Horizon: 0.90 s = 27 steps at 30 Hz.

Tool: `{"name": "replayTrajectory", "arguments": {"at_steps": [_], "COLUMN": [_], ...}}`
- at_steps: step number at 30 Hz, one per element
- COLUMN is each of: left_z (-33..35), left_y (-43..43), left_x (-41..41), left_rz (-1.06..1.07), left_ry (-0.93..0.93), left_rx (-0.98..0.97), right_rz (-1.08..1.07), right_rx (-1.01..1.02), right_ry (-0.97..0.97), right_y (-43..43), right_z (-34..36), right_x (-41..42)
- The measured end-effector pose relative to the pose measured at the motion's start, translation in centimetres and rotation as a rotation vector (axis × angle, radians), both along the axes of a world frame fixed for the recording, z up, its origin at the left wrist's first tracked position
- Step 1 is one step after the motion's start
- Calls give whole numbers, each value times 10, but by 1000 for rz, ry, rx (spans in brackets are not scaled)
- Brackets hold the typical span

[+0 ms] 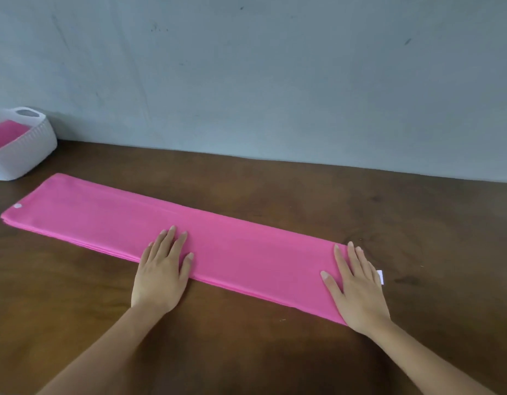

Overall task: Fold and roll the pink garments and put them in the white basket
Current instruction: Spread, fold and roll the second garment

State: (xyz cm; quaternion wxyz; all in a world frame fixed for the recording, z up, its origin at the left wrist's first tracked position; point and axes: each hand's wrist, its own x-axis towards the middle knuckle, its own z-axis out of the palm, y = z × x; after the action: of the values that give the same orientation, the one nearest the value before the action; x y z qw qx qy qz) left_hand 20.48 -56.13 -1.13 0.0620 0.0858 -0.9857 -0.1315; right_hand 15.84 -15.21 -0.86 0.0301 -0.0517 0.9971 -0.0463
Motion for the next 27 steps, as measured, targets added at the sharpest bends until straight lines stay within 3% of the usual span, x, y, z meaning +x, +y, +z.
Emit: {"name": "replayTrajectory", "arguments": {"at_steps": [10, 27], "left_z": [-1, -1], "left_y": [39, 82], "left_x": [81, 122], "left_rz": [150, 367], "left_ry": [-21, -64], "left_rx": [-49, -69], "right_rz": [8, 7], "right_rx": [28, 12], "right_ry": [26, 45], "right_y": [-1, -6], "right_z": [2, 8], "right_x": [-1, -1]}}
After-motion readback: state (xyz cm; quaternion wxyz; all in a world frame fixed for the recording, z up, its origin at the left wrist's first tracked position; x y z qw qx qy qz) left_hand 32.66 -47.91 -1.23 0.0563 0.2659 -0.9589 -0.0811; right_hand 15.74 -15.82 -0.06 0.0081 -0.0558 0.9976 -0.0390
